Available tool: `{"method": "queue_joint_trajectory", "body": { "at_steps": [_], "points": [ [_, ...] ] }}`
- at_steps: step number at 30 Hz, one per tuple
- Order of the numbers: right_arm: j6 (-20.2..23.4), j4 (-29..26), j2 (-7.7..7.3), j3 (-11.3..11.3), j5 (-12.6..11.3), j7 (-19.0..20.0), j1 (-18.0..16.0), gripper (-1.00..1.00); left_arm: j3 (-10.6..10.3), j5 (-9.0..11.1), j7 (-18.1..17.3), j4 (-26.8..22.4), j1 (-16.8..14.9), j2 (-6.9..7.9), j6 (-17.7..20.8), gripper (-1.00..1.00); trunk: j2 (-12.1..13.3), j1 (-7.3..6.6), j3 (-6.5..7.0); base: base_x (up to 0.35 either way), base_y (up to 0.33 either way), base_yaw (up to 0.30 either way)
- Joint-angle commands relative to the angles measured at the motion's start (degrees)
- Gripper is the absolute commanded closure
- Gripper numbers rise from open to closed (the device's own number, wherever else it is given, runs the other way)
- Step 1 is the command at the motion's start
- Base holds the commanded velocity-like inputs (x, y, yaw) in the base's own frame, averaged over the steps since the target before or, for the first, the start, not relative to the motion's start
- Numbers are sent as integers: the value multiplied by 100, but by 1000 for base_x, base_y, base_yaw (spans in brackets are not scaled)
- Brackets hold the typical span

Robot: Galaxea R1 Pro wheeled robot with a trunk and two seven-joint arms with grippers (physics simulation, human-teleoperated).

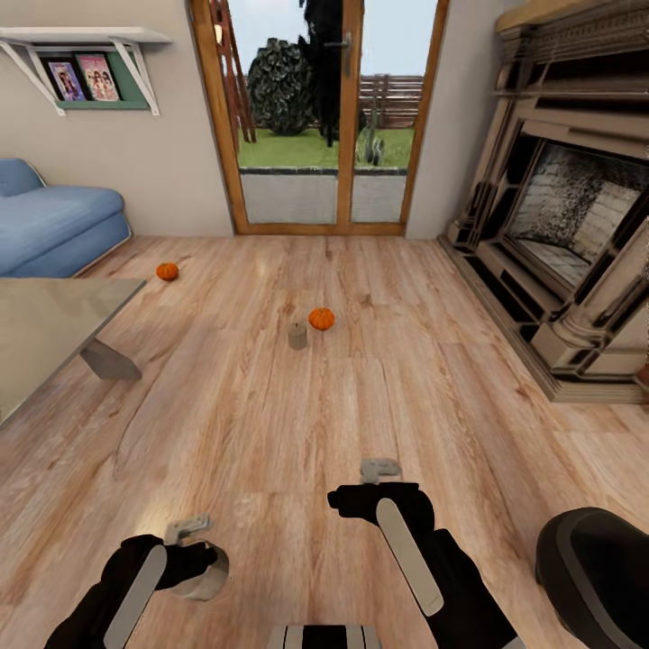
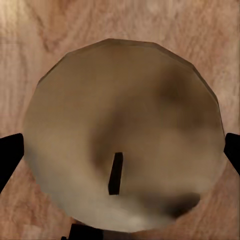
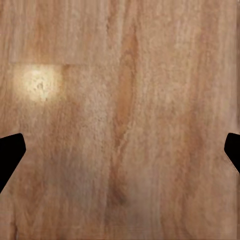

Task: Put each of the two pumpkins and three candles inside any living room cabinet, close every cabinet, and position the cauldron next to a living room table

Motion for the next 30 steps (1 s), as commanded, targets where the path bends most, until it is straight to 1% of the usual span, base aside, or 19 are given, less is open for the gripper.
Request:
{"method": "queue_joint_trajectory", "body": {
  "at_steps": [1,2,4,5,8,9,11,12,13,14,16,18,20,24,28,30],
  "points": [
    [12,5,1,6,-42,-75,-4,-100,1,63,57,-23,-2,49,58,100,0,-3,18,0,0,0],
    [12,13,3,7,-23,-148,-4,-100,57,62,57,-38,-9,145,105,100,1,-6,40,0,0,0],
    [12,13,9,11,-38,-393,-4,-100,166,67,57,-44,-17,254,136,100,4,-11,85,0,0,0],
    [12,29,53,13,-57,-688,-4,-100,258,70,57,-49,-19,305,148,100,5,-14,107,0,0,0],
    [52,61,221,3,-75,-1363,-4,-100,429,67,57,-47,-21,366,159,100,9,-21,173,0,0,0],
    [147,68,221,1,-84,-1599,-4,-100,471,65,57,-49,-22,396,161,100,10,-24,195,0,0,0],
    [277,72,221,-14,-89,-1746,-4,-100,497,64,57,-47,-23,460,162,100,52,-48,235,0,0,0],
    [315,73,221,-25,-91,-1782,-4,-100,507,67,57,-43,-24,527,164,100,92,-70,253,0,0,0],
    [347,74,221,-40,-92,-1813,-4,-100,515,77,57,-21,-27,653,168,100,132,-92,271,0,0,0],
    [360,76,221,-53,-92,-1824,-4,-100,518,85,54,-5,-29,740,169,100,172,-114,289,0,0,0],
    [371,82,221,-139,-91,-1838,-4,-100,523,111,35,26,-48,986,174,100,252,-158,325,0,0,0],
    [372,83,221,-205,-93,-1837,-4,-100,524,122,20,65,-68,1096,185,100,333,-202,361,0,0,0],
    [377,79,221,-223,-121,-1834,-4,-100,524,124,15,137,-96,1126,182,100,413,-246,397,0,0,0],
    [373,76,221,-225,-207,-1827,-4,-100,525,127,7,216,-138,1129,181,100,413,-246,397,0,0,0],
    [348,75,221,-217,-223,-1824,-4,-100,531,151,9,234,-146,1094,173,100,413,-246,397,0,0,0],
    [347,75,221,-214,-224,-1826,-4,-100,532,162,11,235,-146,1045,172,100,413,-246,397,0,0,23]
  ]
}}
